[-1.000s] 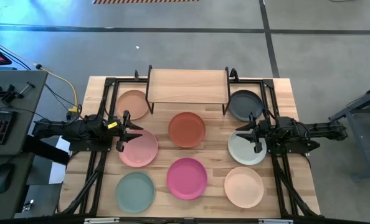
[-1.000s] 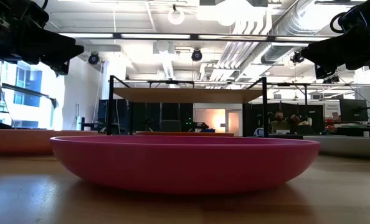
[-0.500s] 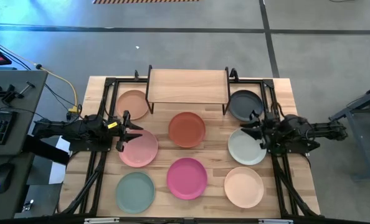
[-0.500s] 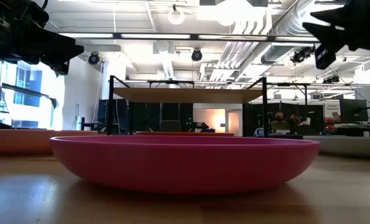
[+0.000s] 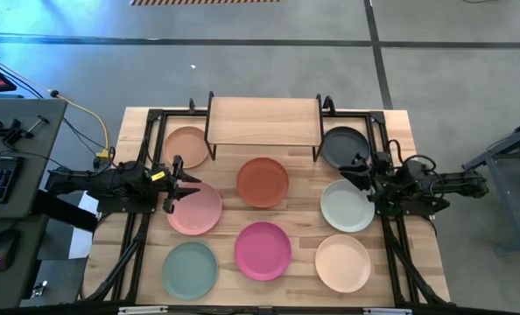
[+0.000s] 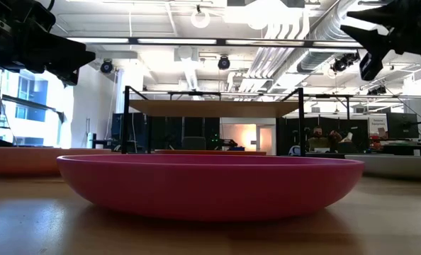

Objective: Place and stack plates onto a shelf
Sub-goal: Put the pink plate on the shelf

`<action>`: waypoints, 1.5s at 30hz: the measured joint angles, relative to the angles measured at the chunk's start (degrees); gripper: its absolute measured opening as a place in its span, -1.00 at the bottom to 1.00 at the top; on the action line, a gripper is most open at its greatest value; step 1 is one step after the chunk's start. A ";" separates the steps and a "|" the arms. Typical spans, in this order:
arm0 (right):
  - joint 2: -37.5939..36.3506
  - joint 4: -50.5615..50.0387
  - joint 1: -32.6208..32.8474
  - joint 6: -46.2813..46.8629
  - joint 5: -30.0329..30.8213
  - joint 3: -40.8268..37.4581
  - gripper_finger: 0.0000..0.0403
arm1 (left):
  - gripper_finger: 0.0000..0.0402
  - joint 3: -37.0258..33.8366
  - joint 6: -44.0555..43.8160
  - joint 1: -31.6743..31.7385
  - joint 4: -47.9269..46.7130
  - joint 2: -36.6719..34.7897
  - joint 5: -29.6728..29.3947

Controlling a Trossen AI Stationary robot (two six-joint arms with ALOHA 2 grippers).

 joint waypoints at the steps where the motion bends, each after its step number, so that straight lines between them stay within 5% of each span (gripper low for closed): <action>1: 0.00 0.85 0.00 -0.12 0.02 0.01 -0.55 | -0.42 0.01 -0.02 0.02 0.00 -0.01 -0.01; 20: 2.71 5.51 0.04 -2.84 -1.62 5.15 -0.55 | -0.42 0.01 -0.01 0.01 0.02 0.01 -0.01; 32: 20.44 -16.42 0.04 -16.84 -2.67 29.21 -0.55 | -0.42 0.01 0.00 0.01 0.02 -0.01 0.01; 37: 29.35 -21.36 0.04 -15.01 -3.16 38.07 -0.55 | -0.42 0.01 0.00 0.01 0.00 0.01 0.01; 45: 43.32 -21.94 0.07 -4.31 -12.83 47.49 -0.55 | -0.42 0.00 -0.01 0.02 0.02 -0.01 -0.01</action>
